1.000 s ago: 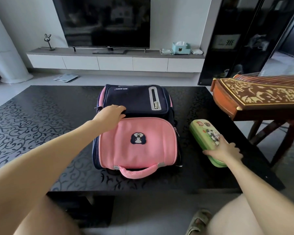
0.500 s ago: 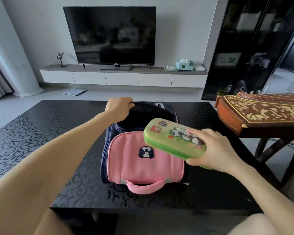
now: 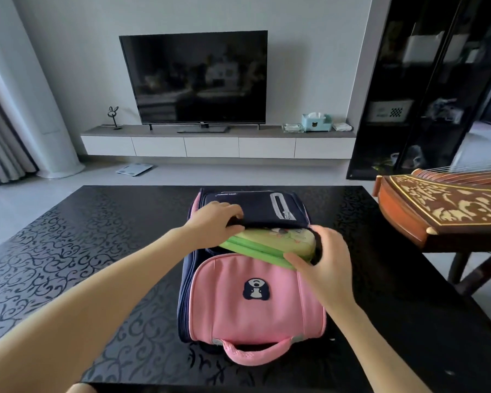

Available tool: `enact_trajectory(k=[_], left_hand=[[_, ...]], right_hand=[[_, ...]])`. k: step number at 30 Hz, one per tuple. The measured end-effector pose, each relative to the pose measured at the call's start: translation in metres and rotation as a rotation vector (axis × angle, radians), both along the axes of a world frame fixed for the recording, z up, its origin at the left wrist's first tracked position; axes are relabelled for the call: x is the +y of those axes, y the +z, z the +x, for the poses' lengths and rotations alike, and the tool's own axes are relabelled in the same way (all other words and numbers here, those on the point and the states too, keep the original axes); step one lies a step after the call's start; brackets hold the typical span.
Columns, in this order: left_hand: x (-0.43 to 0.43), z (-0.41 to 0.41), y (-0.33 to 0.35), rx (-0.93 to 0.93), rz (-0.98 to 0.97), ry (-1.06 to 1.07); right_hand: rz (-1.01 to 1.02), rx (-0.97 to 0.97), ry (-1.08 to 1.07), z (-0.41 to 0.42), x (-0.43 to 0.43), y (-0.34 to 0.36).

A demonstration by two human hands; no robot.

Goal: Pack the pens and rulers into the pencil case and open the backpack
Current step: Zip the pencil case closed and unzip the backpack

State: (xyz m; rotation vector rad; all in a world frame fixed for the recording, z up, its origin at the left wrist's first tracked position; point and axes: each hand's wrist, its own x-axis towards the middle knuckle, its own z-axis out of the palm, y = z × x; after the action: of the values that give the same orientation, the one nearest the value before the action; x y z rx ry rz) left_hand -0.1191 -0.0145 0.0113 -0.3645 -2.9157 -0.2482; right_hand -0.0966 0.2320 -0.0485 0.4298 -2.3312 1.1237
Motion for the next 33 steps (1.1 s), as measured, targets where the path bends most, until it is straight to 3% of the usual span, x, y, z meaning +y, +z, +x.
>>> enact_trajectory(k=[4, 8, 13, 18, 24, 29, 33], left_hand=[[0.032, -0.019, -0.002, -0.021, 0.021, -0.162], [0.08, -0.038, 0.0, -0.1, -0.043, -0.218], [0.113, -0.05, 0.004, -0.041, -0.595, -0.223], [0.112, -0.045, 0.019, 0.048, -0.458, -0.178], [0.102, -0.036, 0.014, -0.005, -0.271, -0.09], [0.107, -0.028, 0.01, -0.03, -0.248, -0.094], [0.108, -0.033, 0.006, -0.022, -0.283, -0.115]], right_hand=[[-0.343, -0.385, 0.067, 0.006, 0.008, -0.013], [-0.387, -0.406, 0.106, -0.002, 0.003, -0.023], [-0.401, -0.417, 0.125, -0.005, -0.001, -0.028], [-0.363, -0.335, 0.085, -0.032, -0.007, -0.025], [-0.297, -0.365, -0.052, -0.058, -0.012, -0.029], [-0.08, -0.362, -0.02, -0.076, -0.014, -0.028], [-0.057, -0.366, -0.101, -0.088, -0.018, -0.022]])
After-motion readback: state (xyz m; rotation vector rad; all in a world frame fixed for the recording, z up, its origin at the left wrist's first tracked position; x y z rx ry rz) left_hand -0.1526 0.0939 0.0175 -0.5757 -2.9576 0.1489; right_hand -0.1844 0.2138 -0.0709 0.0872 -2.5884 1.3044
